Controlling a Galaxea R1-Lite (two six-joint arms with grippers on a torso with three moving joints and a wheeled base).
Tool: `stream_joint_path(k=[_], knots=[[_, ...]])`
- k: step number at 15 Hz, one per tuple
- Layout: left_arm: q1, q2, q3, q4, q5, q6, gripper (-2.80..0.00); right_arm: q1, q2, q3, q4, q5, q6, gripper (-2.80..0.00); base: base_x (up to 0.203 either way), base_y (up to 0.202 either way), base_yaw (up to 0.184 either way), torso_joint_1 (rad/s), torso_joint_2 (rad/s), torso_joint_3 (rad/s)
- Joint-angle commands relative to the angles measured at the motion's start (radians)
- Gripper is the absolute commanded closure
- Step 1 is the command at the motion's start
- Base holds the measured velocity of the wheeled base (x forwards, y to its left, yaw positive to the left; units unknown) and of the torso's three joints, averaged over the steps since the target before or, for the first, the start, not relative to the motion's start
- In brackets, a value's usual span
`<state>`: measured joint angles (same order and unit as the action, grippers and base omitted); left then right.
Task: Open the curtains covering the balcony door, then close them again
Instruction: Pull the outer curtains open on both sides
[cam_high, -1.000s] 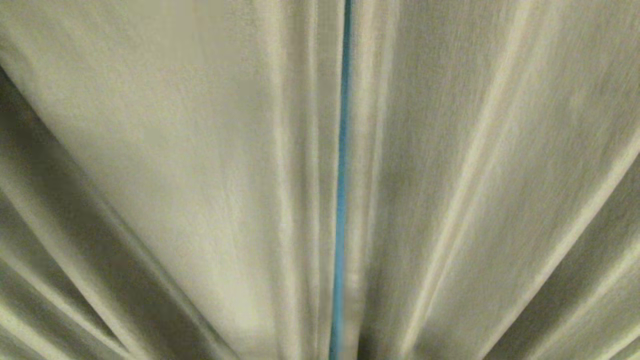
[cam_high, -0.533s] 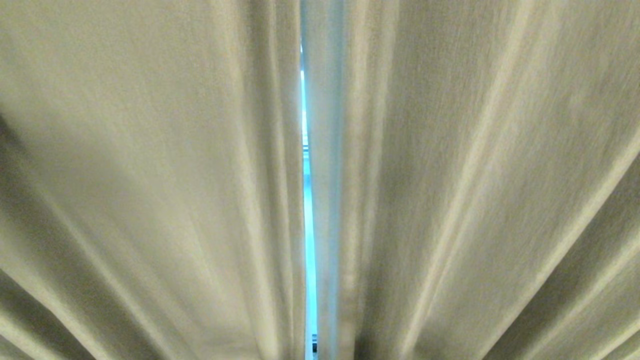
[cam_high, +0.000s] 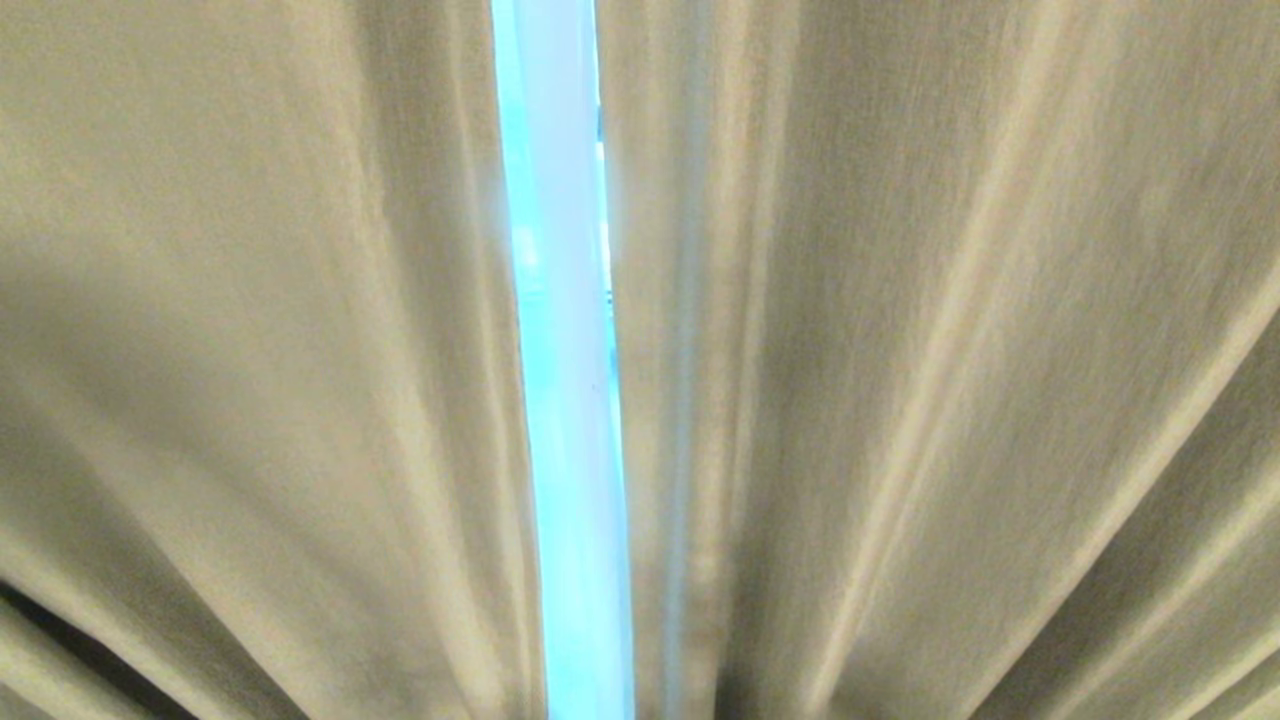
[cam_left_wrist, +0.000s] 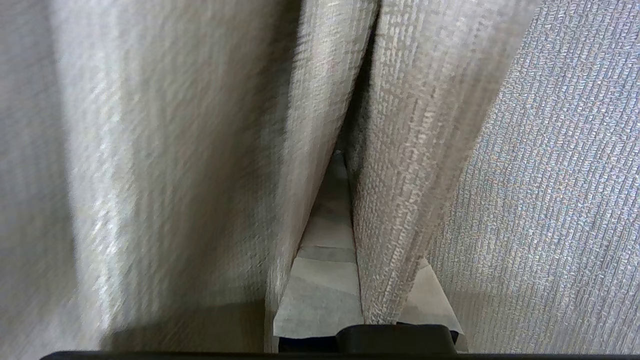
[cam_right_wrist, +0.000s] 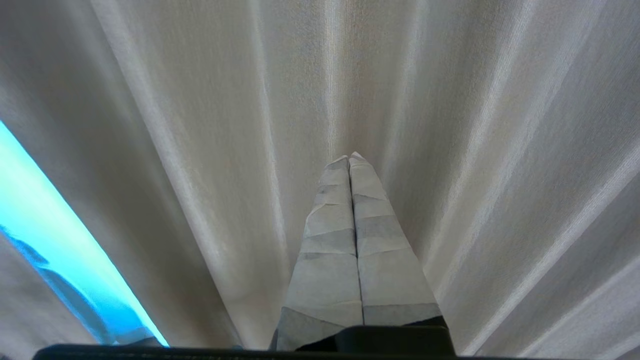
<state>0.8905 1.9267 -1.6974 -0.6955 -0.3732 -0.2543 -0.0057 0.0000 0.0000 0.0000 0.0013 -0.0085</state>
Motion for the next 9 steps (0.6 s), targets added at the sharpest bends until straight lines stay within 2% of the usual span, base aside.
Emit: stream_joint_path(k=[1, 9], knots=[[0.035, 0.048, -0.016, 0.001, -0.001, -0.015, 0.0, 0.0, 0.002, 0.0, 0.0, 0.0, -0.001, 0.0, 0.0, 0.0, 0.0, 0.0, 0.0, 0.0], [0.075, 0.059, -0.016, 0.001, -0.001, -0.031, 0.0, 0.0, 0.002, 0.0, 0.0, 0.0, -0.001, 0.0, 0.0, 0.0, 0.0, 0.0, 0.0, 0.0]])
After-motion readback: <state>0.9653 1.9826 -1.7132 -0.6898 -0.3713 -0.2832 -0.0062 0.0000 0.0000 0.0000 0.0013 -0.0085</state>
